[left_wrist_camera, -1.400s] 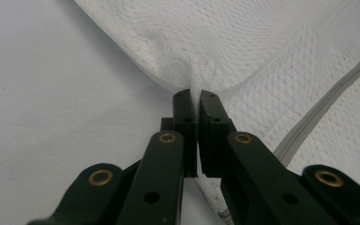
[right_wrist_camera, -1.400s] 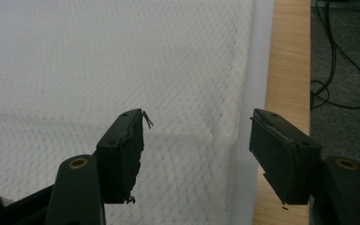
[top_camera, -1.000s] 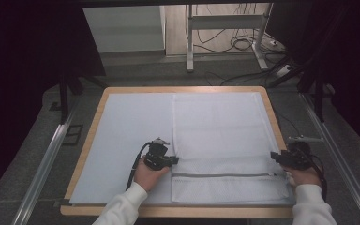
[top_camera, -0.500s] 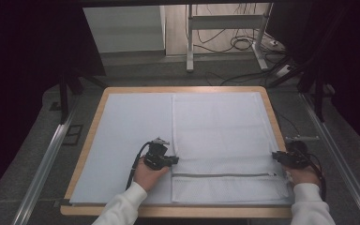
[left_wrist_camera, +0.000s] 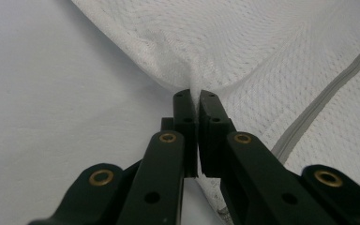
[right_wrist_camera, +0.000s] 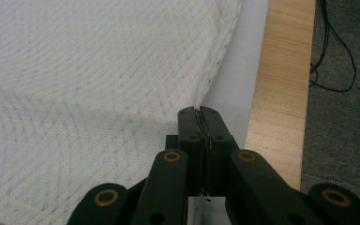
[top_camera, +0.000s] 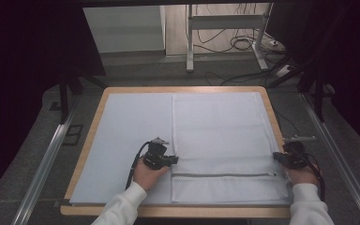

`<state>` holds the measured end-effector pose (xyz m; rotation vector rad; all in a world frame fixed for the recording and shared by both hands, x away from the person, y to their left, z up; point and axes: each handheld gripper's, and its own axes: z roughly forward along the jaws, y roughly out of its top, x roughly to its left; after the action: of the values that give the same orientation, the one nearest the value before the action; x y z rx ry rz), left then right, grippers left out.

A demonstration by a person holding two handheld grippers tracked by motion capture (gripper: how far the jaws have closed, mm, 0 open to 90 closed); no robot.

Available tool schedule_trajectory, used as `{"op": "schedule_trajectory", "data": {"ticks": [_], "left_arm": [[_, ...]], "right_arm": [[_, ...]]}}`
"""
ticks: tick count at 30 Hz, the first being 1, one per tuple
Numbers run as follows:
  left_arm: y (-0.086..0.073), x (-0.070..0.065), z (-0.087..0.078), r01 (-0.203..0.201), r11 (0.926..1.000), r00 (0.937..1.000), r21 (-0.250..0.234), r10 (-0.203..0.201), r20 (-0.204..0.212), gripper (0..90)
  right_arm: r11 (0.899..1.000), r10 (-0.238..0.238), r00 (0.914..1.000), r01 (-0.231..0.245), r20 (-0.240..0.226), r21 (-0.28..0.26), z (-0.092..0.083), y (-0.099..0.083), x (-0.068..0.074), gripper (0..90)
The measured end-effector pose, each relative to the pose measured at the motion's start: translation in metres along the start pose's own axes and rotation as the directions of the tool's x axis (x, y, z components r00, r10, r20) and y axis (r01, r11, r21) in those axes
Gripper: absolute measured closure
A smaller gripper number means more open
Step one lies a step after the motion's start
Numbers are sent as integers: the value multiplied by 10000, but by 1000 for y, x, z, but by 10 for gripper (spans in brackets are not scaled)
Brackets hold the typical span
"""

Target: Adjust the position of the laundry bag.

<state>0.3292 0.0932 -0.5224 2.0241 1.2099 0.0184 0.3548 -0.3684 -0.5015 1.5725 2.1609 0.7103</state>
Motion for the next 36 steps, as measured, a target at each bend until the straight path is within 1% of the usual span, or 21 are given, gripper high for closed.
{"op": "schedule_trajectory", "data": {"ticks": [4, 8, 9, 11, 18, 19, 22, 28, 29, 36], "left_arm": [[0, 1, -1, 23, 10000, 10000, -23, -23, 18, 879], [0, 3, -2, 27, 10000, 10000, -15, -27, -8, 879], [0, 2, -2, 123, 9999, 9999, -80, -123, -2, 879], [0, 4, -3, 76, 10000, 10000, -27, -76, -13, 879], [-1, 8, -7, 212, 9997, 9998, -78, -212, -39, 879], [-2, 10, -8, 137, 9999, 9999, -21, -137, -30, 879], [-2, 11, -9, 232, 9997, 9997, 0, -232, 15, 879], [-4, 16, -14, 235, 9997, 9997, -7, -235, -8, 880], [-4, 16, -14, 275, 9996, 9996, -31, -275, -24, 880], [-8, 22, -20, 384, 9992, 9992, -51, -385, -77, 879]], "right_arm": [[10000, 25, 10000, -25, -24, -19, -1, 0, 0, 869], [9999, 138, 9998, -139, -170, -61, -1, 0, 1, 870], [9999, 148, 9997, -149, -187, -64, -1, 0, 1, 870], [9999, 108, 9997, -110, -240, -82, -1, 1, 2, 870], [9999, 58, 9995, -61, -319, -91, -1, 3, 8, 871], [9999, 40, 9994, -44, -341, -99, -1, 3, 9, 872], [9999, 38, 9991, -43, -415, -127, -1, 3, 11, 872], [9998, -83, 9988, 75, -492, -171, -1, 4, 16, 871], [9998, -77, 9986, 68, -516, -179, 0, 5, 19, 872], [9997, -214, 9978, 205, -628, -150, 2, 6, 26, 871]]}}
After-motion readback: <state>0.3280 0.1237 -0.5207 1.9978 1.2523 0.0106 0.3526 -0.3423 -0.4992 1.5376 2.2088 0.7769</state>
